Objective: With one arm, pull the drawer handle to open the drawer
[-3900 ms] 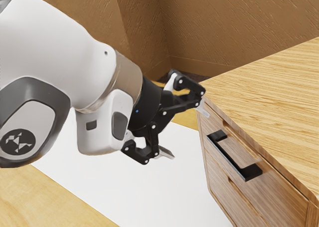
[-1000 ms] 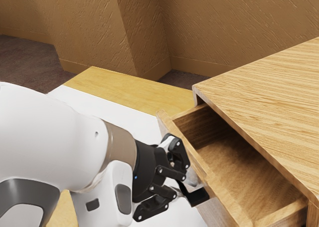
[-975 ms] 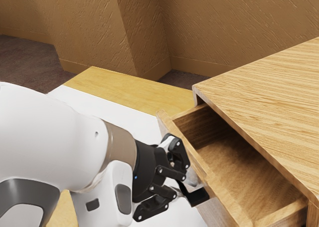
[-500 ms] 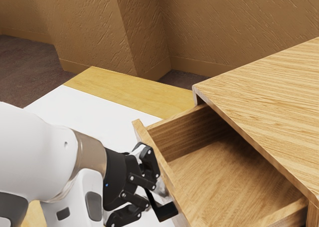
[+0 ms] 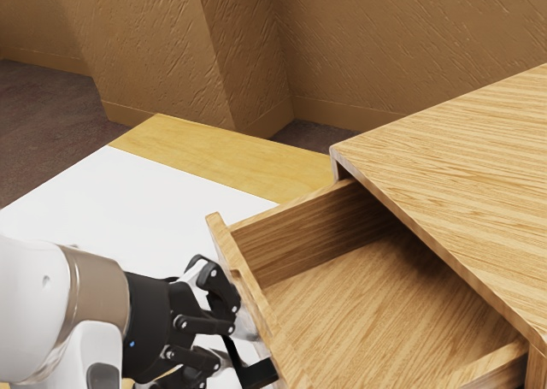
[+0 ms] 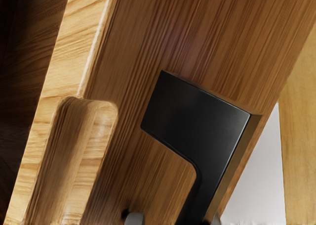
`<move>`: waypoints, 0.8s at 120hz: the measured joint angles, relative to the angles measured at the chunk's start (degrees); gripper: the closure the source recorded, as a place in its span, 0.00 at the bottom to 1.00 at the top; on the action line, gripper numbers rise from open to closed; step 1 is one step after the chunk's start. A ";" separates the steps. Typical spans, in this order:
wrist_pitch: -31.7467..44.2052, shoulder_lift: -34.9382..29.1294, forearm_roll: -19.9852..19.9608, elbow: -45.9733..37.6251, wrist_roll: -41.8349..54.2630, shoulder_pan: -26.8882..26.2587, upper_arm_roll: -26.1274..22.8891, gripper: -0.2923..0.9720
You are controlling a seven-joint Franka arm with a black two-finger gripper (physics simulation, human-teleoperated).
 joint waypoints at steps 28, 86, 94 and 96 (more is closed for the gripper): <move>-0.15 -2.36 0.14 -2.19 0.00 -0.17 0.43 0.78; -2.62 -7.16 0.09 -3.29 0.07 -0.96 0.29 0.78; -2.91 -7.21 0.07 -3.38 0.09 -0.96 0.28 0.77; -2.98 -7.22 0.06 -3.46 0.10 -0.96 0.28 0.77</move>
